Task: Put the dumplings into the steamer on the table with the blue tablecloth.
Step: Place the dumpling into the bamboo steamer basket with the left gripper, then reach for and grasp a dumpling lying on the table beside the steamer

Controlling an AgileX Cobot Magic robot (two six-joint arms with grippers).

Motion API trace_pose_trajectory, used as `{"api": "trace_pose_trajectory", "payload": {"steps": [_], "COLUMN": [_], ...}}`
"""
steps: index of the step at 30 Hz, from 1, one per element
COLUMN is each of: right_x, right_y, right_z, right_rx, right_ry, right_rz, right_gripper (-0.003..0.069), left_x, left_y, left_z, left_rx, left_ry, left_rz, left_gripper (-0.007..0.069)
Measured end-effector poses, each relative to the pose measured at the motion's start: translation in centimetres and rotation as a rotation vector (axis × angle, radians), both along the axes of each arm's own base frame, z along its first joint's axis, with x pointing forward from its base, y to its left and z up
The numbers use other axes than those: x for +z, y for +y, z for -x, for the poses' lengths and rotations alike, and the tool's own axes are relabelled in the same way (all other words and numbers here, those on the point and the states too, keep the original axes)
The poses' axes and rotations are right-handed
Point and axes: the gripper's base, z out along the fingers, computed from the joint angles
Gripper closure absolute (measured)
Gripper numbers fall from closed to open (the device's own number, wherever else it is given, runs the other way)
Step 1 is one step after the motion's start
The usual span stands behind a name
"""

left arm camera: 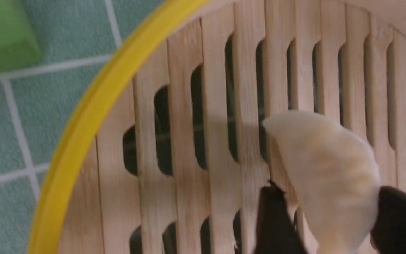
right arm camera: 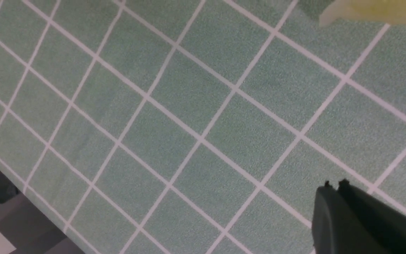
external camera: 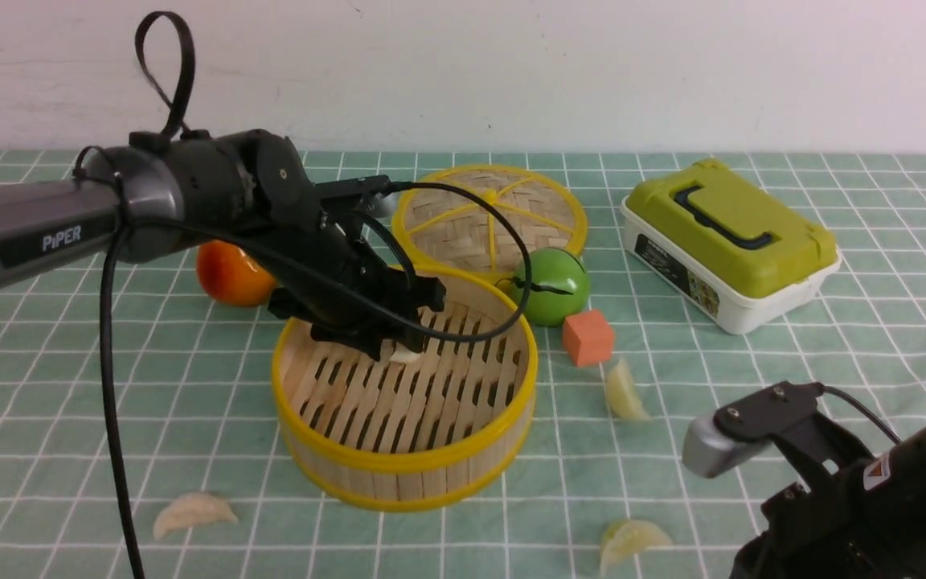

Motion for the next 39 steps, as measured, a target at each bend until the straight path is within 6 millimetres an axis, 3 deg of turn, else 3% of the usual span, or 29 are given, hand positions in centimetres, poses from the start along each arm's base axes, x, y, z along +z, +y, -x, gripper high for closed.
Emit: {"api": "trace_pose_trajectory", "payload": {"steps": [4,6,8,9,10,12,15,18,20,22,24,25,27,29,32,33,34,37,39], "right_x": [0.0,0.0,0.2,0.3,1.0,2.1,4.3,6.3,6.6,6.3,5.7,4.4,3.7,1.7,-1.6,-1.5,-2.7,-4.1,-4.5], "right_y": [0.0,0.0,0.1,0.1,0.3,0.5,0.8,1.2,1.3,1.7,2.0,2.3,2.6,3.2,4.0,4.0,4.3,4.6,4.7], "right_z": [0.2,0.4,0.4,0.3,-0.1,-0.9,-2.5,-5.0,-5.5,-7.4,-8.5,-9.9,-10.8,-12.9,-15.4,-15.5,-16.5,-17.6,-18.2], "right_rx": [0.001,0.009,0.018,0.019,0.008,-0.013,-0.051,-0.113,-0.119,-0.134,-0.145,-0.161,-0.170,-0.184,-0.185,-0.186,-0.183,-0.193,-0.198], "right_ry": [0.018,0.044,0.055,0.054,0.041,0.004,-0.088,-0.194,-0.208,-0.213,-0.200,-0.174,-0.163,-0.155,-0.149,-0.153,-0.149,-0.141,-0.149], "right_rz": [-0.001,-0.001,-0.005,-0.005,-0.013,-0.021,-0.035,-0.030,-0.023,0.017,0.041,0.071,0.086,0.112,0.145,0.144,0.159,0.177,0.186], "right_gripper": [0.0636,0.0634,0.0627,0.0626,0.0613,0.0594,0.0546,0.0436,0.0415,0.0329,0.0293,0.0267,0.0257,0.0254,0.0264,0.0265,0.0274,0.0300,0.0321], "left_x": [1.8,3.8,7.9,8.3,11.9,16.4,21.1,23.7,24.0,23.2,22.2,21.3,20.5,18.0,13.0,12.7,10.7,7.2,6.2], "left_y": [0.2,0.4,0.9,1.0,1.5,2.5,3.8,5.7,6.2,7.6,8.3,9.4,10.0,11.4,12.9,12.9,13.4,13.8,13.9], "left_z": [0.5,1.1,2.5,2.7,4.4,7.3,12.0,18.1,19.8,23.7,25.4,27.9,29.2,31.9,33.8,33.9,34.6,35.3,35.6], "left_rx": [0.002,0.005,0.001,0.000,-0.007,-0.021,-0.053,-0.110,-0.117,-0.122,-0.114,-0.101,-0.090,-0.060,-0.013,-0.012,0.009,0.040,0.047], "left_ry": [-0.027,-0.058,-0.133,-0.143,-0.203,-0.279,-0.336,-0.355,-0.373,-0.402,-0.417,-0.474,-0.508,-0.604,-0.681,-0.681,-0.675,-0.616,-0.614], "left_rz": [0.003,0.014,0.039,0.041,0.063,0.091,0.114,0.117,0.118,0.116,0.113,0.112,0.108,0.085,0.024,0.024,0.009,0.007,0.009], "left_gripper": [0.0173,0.0182,0.0224,0.0224,0.0283,0.0357,0.0468,0.0594,0.0615,0.0638,0.0638,0.0638,0.0638,0.0638,0.0638,0.0638,0.0638,0.0638,0.0638]}}
